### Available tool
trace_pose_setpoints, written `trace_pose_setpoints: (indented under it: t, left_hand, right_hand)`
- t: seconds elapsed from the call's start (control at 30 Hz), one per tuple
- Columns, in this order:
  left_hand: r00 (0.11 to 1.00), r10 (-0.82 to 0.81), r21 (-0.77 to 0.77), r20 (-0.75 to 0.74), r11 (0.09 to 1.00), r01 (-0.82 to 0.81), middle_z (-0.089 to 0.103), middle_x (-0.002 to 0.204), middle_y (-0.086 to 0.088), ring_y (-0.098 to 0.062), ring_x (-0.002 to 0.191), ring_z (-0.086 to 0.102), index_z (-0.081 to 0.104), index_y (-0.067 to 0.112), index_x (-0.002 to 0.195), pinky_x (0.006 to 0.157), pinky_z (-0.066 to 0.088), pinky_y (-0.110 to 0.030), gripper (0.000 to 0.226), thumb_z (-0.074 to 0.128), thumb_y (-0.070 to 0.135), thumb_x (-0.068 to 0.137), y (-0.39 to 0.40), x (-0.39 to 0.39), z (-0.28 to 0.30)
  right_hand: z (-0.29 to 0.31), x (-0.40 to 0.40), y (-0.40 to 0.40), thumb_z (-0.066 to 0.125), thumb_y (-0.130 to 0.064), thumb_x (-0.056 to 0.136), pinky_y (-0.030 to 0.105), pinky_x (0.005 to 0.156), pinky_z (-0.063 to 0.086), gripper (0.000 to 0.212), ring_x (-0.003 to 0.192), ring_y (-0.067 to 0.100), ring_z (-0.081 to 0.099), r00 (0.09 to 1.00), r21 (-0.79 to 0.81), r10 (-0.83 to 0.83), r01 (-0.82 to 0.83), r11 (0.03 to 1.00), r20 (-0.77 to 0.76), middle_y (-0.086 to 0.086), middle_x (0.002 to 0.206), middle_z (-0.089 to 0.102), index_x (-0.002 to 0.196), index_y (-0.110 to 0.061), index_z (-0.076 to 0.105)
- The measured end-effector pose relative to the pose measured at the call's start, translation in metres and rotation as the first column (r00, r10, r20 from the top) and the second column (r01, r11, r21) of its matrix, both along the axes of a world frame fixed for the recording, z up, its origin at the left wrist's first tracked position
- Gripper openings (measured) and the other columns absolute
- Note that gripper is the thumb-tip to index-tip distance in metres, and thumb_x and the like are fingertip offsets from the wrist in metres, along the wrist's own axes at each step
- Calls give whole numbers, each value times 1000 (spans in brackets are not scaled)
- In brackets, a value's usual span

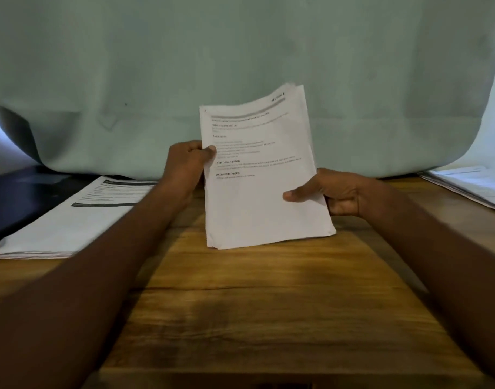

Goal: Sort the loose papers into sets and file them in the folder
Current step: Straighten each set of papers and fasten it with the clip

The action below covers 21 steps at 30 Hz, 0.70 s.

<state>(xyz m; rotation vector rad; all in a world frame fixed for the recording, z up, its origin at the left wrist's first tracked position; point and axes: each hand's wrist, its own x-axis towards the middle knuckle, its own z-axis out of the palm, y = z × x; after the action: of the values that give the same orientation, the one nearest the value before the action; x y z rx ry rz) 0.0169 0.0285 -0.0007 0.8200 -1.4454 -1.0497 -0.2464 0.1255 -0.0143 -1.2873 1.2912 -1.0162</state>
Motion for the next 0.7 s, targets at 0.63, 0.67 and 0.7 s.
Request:
trace_pose_setpoints:
  t: [0.63, 0.67, 0.7]
  left_hand:
    - [992, -124, 30, -7, 992, 124, 64, 100, -7, -21, 93, 65, 48, 5, 110, 65, 56, -23, 11, 45, 16, 110, 7, -42, -22]
    - [994, -103, -18, -43, 995, 102, 64, 102, -7, -20, 95, 66, 47, 8, 106, 69, 56, -25, 11, 45, 19, 110, 6, -39, -21]
    - [995, -69, -72, -67, 995, 65, 65, 104, -5, -17, 96, 67, 46, 10, 106, 72, 56, -25, 12, 44, 22, 110, 8, -36, -18]
  right_hand:
    - [1, -3, -1, 65, -11, 96, 46, 90, 60, 42, 113, 33, 69, 904, -108, -169, 227, 968, 393, 16, 129, 69, 137, -6, 61]
    - [3, -3, 0, 66, -11, 95, 47, 94, 58, 43, 117, 33, 68, 919, -136, -143, 206, 969, 368, 16, 130, 68, 137, -6, 60]
    - [6, -1, 2, 67, -10, 94, 48, 97, 57, 44, 118, 34, 67, 935, -159, -110, 172, 972, 337, 17, 131, 67, 138, -6, 60]
